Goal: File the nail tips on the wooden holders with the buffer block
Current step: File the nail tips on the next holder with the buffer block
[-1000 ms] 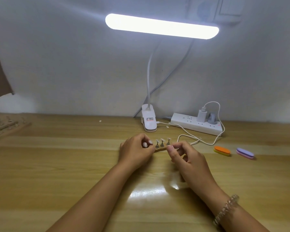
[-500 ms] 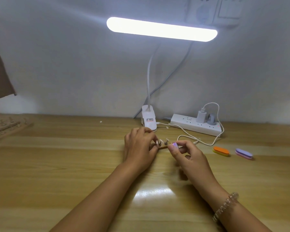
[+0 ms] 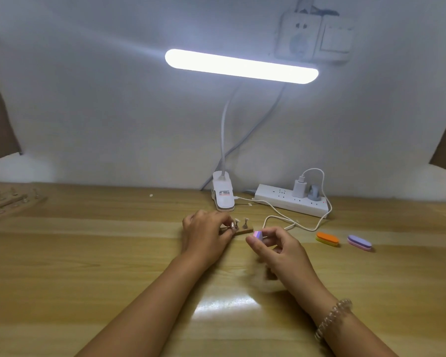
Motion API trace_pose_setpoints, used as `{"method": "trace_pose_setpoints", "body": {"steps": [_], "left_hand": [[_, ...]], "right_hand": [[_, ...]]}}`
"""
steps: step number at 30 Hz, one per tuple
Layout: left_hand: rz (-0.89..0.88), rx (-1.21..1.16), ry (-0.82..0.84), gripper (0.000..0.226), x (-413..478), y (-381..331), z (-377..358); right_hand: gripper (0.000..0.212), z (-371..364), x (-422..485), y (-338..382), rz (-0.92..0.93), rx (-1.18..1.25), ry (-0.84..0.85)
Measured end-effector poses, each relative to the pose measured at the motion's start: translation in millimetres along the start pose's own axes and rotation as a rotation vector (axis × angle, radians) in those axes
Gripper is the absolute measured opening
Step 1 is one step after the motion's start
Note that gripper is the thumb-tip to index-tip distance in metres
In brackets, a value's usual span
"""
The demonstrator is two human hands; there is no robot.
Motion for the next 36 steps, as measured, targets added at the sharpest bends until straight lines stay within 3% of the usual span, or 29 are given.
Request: {"method": "trace_pose_setpoints", "body": {"steps": [6, 11, 15, 23, 29, 36], "left_hand": [[-0.256, 0.024, -0.215, 0.005, -9.8, -27.8, 20.6], [-0.106, -0.527, 0.210, 0.007, -7.1, -31.1, 15.8], [-0.094, -0.602, 0.384, 0.019, -30.6, -26.1, 7.2], [0.037, -0.703, 0.392, 0.023, -42.6, -18.1, 5.9], [0.001, -0.662, 0.385, 0.020, -42.5, -17.3, 7.6], [0.002, -0.722, 0.413, 0.022, -42.8, -16.1, 8.8]], "right_hand": [[0.049, 1.3, -0.7, 2.5, 0.022, -0.003, -0.030], [0.043, 3.5, -3.9, 8.3, 0.086, -0.024, -0.064], [0.036, 5.9, -7.8, 16.7, 0.191, -0.159, -0.104], [0.042, -11.6, -22.4, 32.0, 0.455, -0.498, -0.016], [0.031, 0.9, -13.0, 25.2, 0.353, -0.376, -0.092], [0.036, -14.4, -23.2, 30.9, 0.465, -0.498, -0.005]]}}
Point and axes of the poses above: each hand's wrist, its own x-axis towards the middle knuckle, its own z-axis out of the back of the hand, y = z × x, the point moved 6 cm from there along x, towards the middle knuckle, and after that the axes turned 2 degrees about -y, right-handed, at the moved point
